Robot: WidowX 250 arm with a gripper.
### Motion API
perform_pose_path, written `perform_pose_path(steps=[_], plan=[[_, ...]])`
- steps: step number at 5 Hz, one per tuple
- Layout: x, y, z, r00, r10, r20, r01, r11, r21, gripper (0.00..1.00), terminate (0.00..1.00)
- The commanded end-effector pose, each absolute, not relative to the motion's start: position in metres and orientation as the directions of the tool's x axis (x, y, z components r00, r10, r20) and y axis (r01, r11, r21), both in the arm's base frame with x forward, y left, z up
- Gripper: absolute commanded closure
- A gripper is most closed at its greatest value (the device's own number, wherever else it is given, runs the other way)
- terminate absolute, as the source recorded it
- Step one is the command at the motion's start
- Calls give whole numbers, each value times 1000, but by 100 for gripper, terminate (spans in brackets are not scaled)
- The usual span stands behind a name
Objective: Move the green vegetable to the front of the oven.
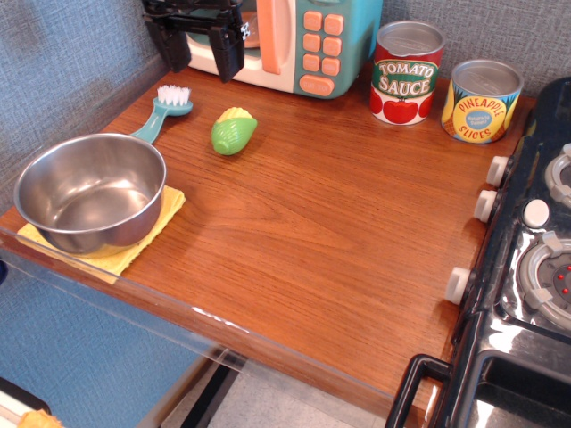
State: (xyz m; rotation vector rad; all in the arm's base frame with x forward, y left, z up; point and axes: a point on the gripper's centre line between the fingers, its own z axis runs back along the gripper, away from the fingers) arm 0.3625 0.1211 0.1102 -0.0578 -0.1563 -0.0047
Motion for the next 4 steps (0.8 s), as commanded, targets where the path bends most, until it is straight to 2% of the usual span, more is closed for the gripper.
perform_pose_path(steps=[1, 2, 3, 4], plan=[[339, 109, 122, 996, -1, 88, -7, 995, 96, 0, 0], [337, 113, 118, 997, -5, 72, 1, 998, 56, 0, 0], [337, 113, 118, 997, -5, 72, 1, 998, 56, 0, 0], [337, 113, 118, 997, -5, 72, 1, 998, 56, 0, 100]])
